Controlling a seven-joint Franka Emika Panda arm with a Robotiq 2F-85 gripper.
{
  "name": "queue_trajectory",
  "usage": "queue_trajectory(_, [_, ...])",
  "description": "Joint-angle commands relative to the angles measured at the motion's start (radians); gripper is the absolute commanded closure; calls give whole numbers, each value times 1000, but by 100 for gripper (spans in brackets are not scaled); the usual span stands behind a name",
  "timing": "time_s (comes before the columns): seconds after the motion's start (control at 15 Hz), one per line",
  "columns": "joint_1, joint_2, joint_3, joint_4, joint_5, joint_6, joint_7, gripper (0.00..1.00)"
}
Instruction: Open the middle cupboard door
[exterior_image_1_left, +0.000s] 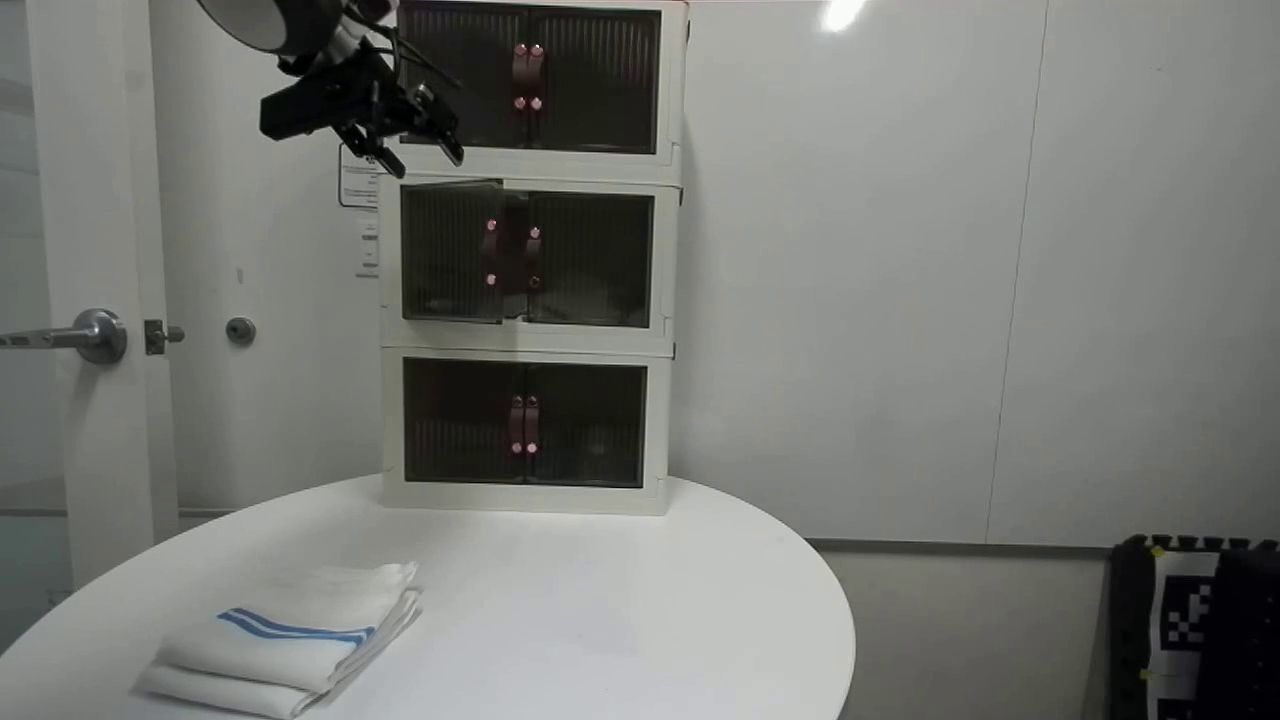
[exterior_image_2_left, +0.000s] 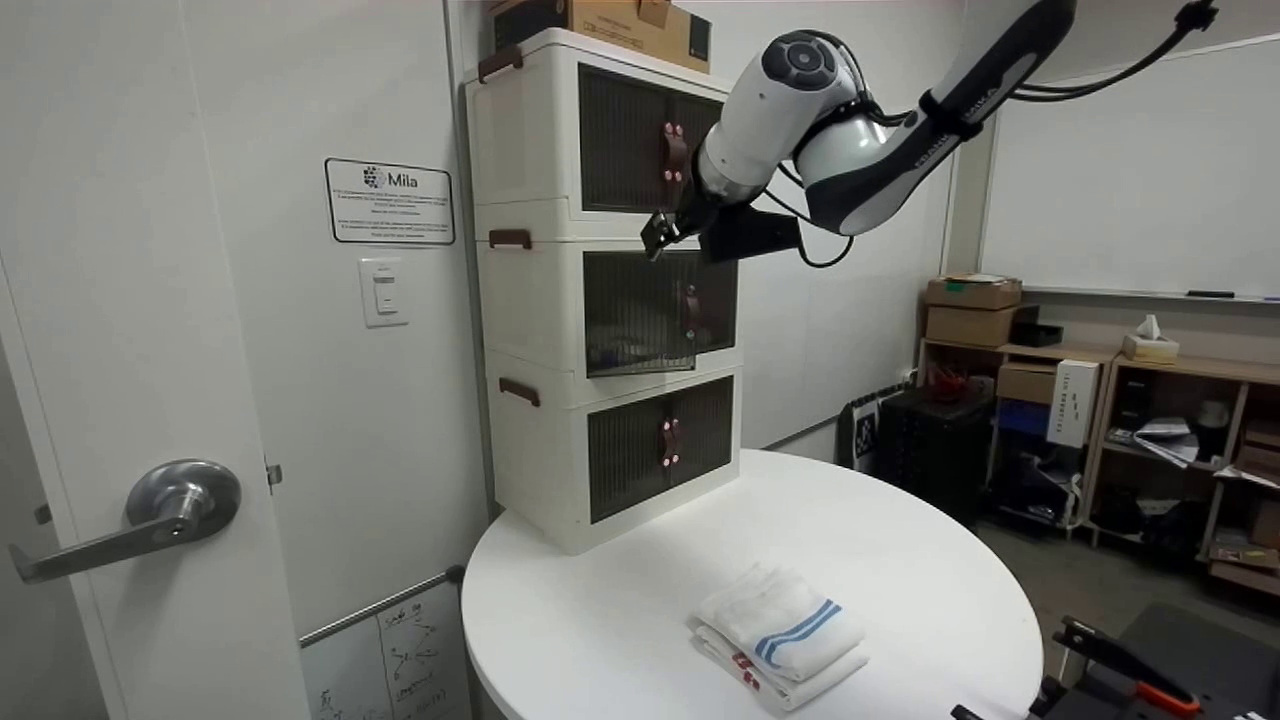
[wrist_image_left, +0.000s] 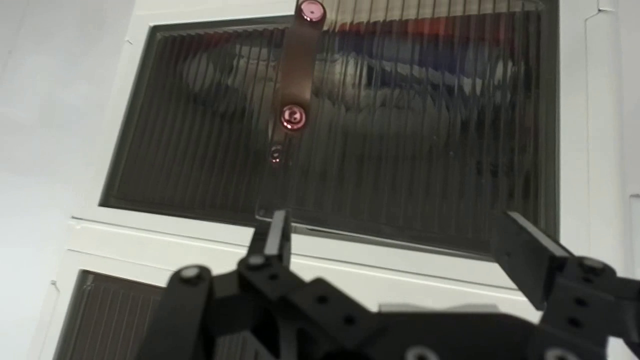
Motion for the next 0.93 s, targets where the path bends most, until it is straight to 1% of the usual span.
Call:
queue_trajectory(0.0, [29, 8, 14, 43, 278, -123, -271, 0])
queue_trajectory(0.13, [47, 4, 29, 92, 451, -212, -419, 0])
queue_trajectory(0.2, [55, 1, 36, 135, 536, -249, -498, 0])
queue_trajectory(0.27, [65, 0, 40, 182, 591, -293, -551, 0])
queue_trajectory(0.4, [67, 19, 59, 301, 642, -372, -635, 0])
queue_trajectory(0.53, [70, 54, 65, 433, 633, -426, -736, 0])
queue_trajectory(0.67, [65, 83, 66, 514, 619, -414, -854, 0])
queue_trajectory(0.73, [60, 98, 66, 541, 640, -401, -916, 0])
queue_trajectory(0.8, [71, 108, 47, 556, 683, -375, -956, 0])
queue_trajectory(0.87, [55, 113, 57, 567, 647, -374, -890, 0])
